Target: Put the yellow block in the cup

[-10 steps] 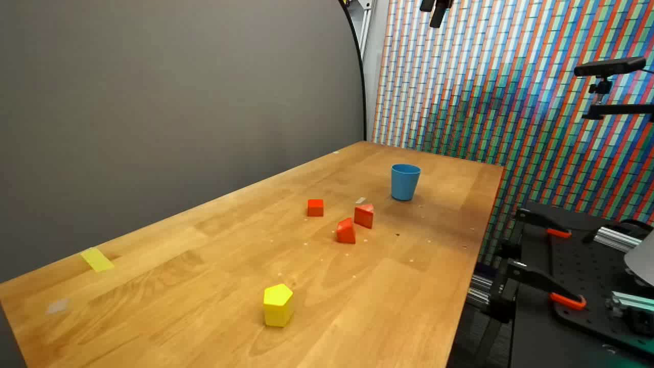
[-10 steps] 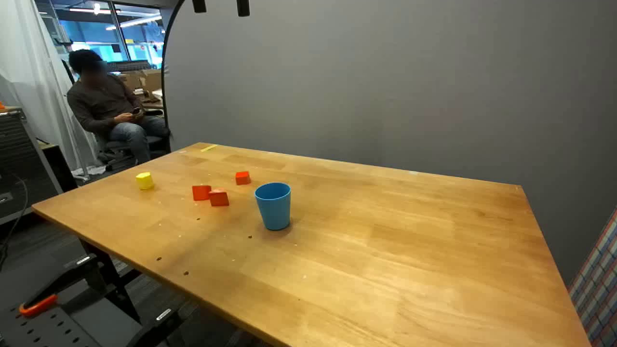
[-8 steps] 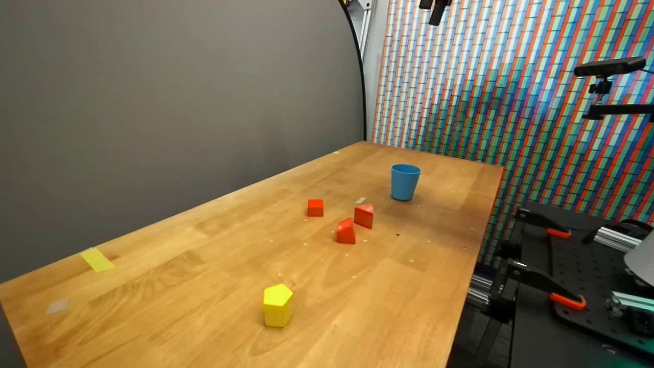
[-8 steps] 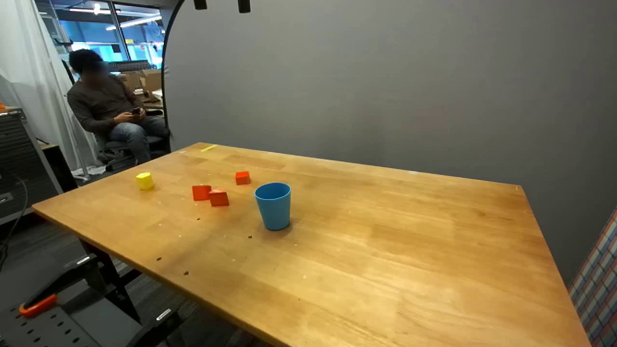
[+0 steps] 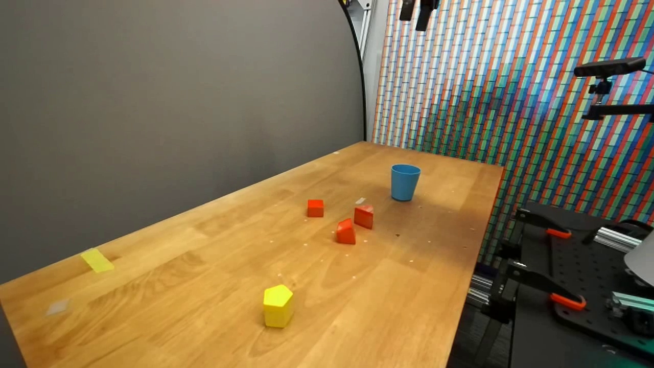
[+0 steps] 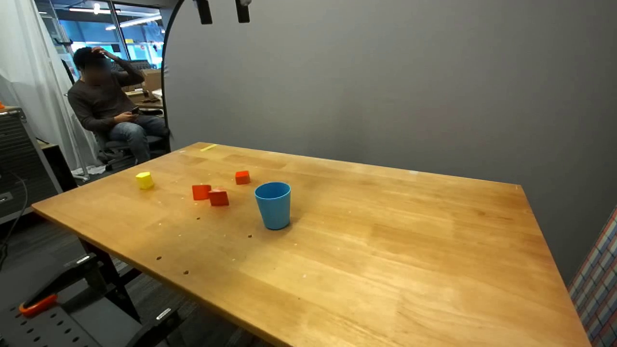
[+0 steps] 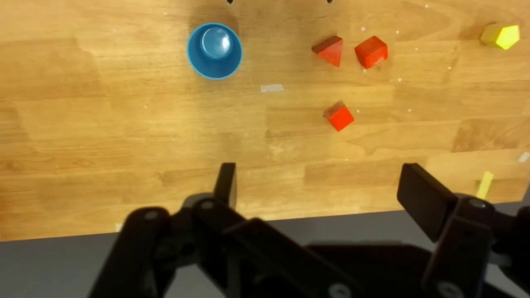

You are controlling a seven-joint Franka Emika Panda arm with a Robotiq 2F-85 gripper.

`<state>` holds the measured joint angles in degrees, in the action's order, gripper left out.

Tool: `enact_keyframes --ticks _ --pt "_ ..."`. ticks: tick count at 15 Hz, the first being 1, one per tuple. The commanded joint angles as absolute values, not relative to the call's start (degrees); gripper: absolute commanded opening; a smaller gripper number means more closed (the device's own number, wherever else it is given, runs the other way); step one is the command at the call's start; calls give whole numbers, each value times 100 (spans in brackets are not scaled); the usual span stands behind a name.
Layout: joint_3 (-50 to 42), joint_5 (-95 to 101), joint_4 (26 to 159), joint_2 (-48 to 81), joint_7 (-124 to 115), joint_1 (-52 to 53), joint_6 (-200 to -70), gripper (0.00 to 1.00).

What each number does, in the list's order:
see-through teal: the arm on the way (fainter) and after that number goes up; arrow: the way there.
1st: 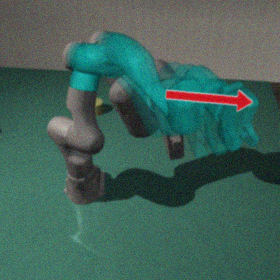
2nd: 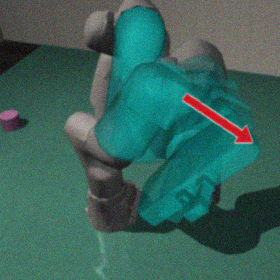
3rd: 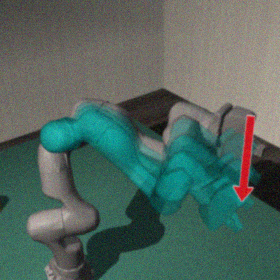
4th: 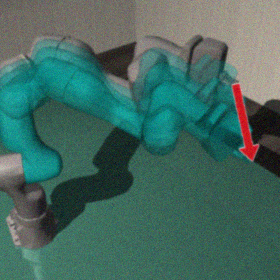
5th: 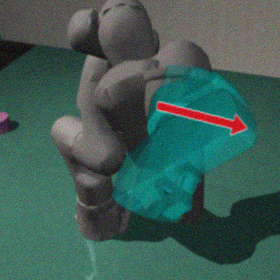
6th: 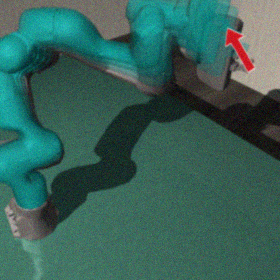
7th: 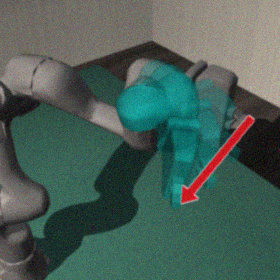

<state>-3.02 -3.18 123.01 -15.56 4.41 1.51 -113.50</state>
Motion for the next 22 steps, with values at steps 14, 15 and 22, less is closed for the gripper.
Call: enact_keyframes --ticks 14,15,22 --pt "1267 686 8286 3327 -470 1800 -9305 100" --pt "1274 624 8169 3458 -432 1862 -9297 100" --pt "1377 409 7715 4261 -202 2327 -9249 100"
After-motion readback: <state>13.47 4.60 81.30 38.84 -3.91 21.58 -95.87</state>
